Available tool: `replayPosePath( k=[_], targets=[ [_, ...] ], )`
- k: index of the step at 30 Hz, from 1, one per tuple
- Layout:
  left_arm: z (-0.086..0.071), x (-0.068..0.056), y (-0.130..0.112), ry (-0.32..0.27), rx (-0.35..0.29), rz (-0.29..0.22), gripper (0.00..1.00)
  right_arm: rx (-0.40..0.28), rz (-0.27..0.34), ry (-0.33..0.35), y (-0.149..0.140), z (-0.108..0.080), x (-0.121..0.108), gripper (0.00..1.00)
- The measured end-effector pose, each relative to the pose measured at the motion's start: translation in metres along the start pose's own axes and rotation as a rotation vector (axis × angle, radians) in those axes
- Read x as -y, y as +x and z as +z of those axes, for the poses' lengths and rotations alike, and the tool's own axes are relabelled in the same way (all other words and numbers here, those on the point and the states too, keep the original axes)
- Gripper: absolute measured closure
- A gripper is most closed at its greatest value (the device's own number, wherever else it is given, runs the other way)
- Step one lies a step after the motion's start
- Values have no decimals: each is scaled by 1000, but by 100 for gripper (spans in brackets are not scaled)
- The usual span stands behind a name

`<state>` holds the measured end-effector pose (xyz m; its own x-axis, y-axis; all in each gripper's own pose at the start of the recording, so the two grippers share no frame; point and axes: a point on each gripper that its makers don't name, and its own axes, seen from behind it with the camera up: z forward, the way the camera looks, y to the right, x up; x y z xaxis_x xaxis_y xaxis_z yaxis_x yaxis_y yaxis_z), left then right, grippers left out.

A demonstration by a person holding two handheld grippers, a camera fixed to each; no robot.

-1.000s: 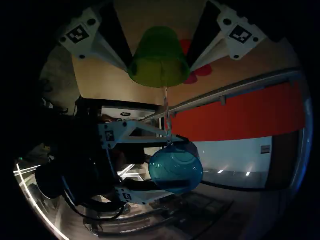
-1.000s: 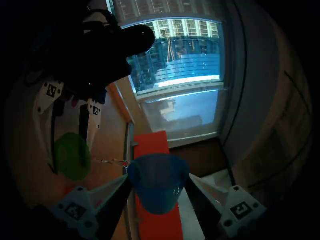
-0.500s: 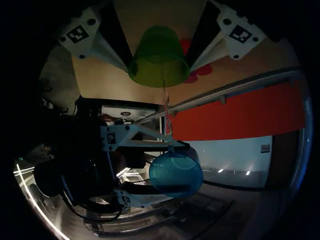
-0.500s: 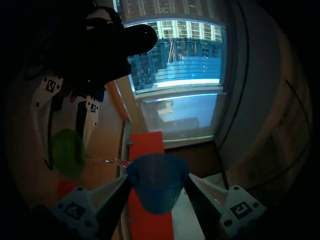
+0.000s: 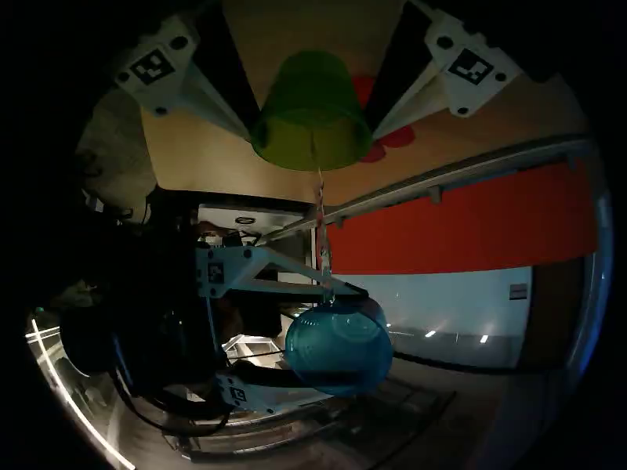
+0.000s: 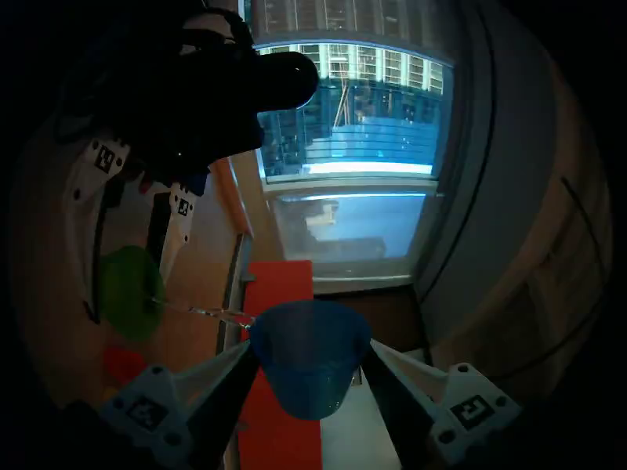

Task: Pour water

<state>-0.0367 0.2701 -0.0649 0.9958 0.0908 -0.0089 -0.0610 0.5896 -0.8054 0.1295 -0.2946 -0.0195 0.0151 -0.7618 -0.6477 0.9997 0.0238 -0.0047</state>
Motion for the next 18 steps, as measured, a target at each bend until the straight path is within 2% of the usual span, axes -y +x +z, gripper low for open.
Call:
replayPosePath(
  k=[18],
  targets=[
    [2,-2,5,3,-12,-3,15,-9,-84,-26,12,-5,-9,12]
  ],
)
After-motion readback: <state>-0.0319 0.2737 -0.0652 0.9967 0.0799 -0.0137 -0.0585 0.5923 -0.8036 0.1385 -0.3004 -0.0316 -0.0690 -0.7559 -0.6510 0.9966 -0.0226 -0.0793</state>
